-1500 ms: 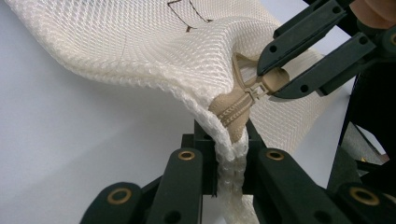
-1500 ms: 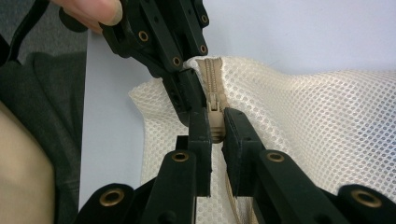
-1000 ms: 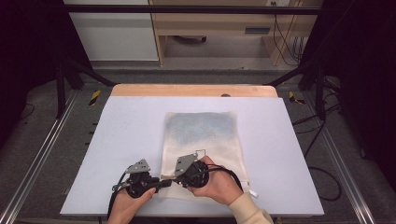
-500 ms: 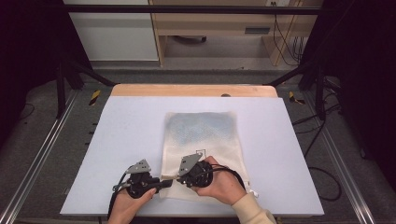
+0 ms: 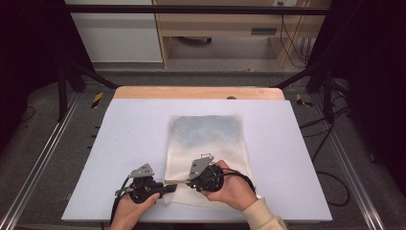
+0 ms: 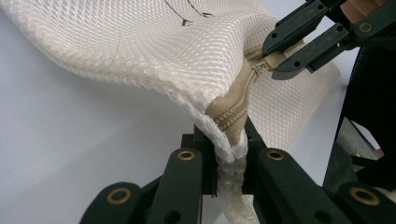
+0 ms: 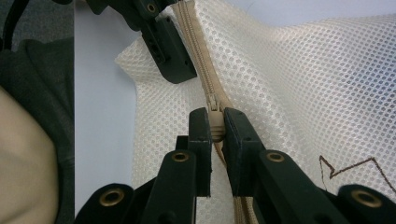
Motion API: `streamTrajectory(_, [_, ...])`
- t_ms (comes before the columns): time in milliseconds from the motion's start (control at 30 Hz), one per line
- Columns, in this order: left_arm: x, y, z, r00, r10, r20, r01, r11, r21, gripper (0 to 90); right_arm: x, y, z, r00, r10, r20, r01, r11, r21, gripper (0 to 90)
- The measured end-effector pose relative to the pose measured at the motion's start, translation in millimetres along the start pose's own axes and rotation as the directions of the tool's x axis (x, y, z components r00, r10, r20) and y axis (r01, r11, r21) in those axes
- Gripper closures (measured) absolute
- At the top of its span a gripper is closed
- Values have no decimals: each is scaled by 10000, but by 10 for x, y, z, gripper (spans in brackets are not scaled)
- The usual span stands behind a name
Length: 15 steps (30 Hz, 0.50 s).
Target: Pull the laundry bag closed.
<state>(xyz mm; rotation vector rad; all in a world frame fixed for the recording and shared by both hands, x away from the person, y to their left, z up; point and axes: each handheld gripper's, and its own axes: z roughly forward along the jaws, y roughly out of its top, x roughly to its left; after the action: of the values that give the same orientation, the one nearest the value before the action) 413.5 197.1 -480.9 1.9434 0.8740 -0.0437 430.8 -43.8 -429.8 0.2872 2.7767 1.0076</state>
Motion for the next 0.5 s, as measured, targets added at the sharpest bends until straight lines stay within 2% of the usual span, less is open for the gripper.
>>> streamTrajectory(500, [-1,-3,8,9999,-22,110,21,10000,78,829,-22,-85,-76,9997,204,97,-205,9997,130,822])
